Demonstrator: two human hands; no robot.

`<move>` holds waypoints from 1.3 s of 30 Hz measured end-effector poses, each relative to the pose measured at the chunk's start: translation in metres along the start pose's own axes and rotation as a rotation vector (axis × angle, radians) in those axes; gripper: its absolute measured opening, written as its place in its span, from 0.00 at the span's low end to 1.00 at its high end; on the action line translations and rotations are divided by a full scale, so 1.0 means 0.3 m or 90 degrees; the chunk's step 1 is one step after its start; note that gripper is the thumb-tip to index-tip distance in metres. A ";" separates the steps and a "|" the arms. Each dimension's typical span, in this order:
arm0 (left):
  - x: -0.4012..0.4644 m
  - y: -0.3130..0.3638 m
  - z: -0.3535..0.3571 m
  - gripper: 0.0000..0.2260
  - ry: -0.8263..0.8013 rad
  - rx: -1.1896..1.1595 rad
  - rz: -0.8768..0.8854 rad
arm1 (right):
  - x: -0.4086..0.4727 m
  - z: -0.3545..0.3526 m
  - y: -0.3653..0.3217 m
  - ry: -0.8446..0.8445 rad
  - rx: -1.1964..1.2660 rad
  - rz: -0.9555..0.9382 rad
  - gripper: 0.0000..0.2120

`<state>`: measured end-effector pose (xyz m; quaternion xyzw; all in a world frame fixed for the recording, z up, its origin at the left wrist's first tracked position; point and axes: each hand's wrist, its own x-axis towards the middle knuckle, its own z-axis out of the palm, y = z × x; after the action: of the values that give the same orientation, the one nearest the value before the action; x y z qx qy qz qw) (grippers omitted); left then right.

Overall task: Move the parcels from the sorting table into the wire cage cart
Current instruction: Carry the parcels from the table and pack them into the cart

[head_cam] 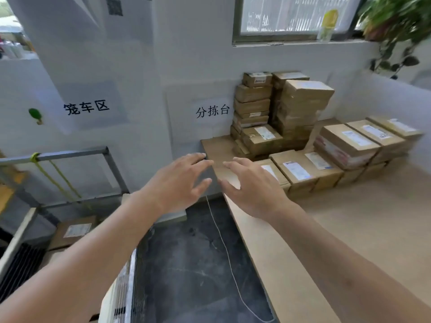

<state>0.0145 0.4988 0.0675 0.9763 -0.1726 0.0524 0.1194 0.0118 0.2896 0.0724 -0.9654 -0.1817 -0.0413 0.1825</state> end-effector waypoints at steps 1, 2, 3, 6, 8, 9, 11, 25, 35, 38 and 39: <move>0.008 0.021 0.009 0.25 -0.003 0.000 0.018 | -0.023 -0.009 0.018 0.002 0.000 0.013 0.27; 0.018 0.037 0.016 0.25 -0.004 -0.001 0.035 | -0.045 -0.016 0.034 0.006 0.002 0.028 0.27; 0.029 0.050 0.025 0.25 -0.007 -0.001 0.051 | -0.066 -0.019 0.050 0.011 0.008 0.045 0.27; 0.053 0.088 0.047 0.25 -0.010 -0.002 0.100 | -0.132 -0.023 0.083 0.028 0.009 0.090 0.27; 0.059 0.112 0.059 0.24 -0.016 -0.003 0.130 | -0.177 -0.031 0.090 0.028 0.006 0.126 0.27; 0.058 0.124 0.064 0.24 -0.014 -0.001 0.146 | -0.199 -0.034 0.090 0.030 0.003 0.141 0.27; 0.054 0.155 0.069 0.24 -0.007 0.002 0.173 | -0.245 -0.044 0.087 0.036 -0.011 0.165 0.27; 0.034 0.458 0.110 0.23 -0.023 -0.003 0.295 | -0.483 -0.167 0.184 0.094 -0.059 0.238 0.28; 0.099 0.881 0.171 0.21 -0.016 0.015 0.294 | -0.719 -0.339 0.555 0.103 -0.030 0.240 0.28; 0.129 1.067 0.228 0.21 -0.019 0.006 0.279 | -0.808 -0.399 0.728 0.092 -0.001 0.235 0.30; 0.138 1.132 0.249 0.20 -0.020 0.013 0.278 | -0.841 -0.418 0.783 0.089 0.007 0.234 0.30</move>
<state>-0.0610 0.1569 0.0744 0.9177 -0.3809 0.0636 0.0929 -0.1387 -0.0449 0.0729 -0.9762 0.0109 -0.0730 0.2041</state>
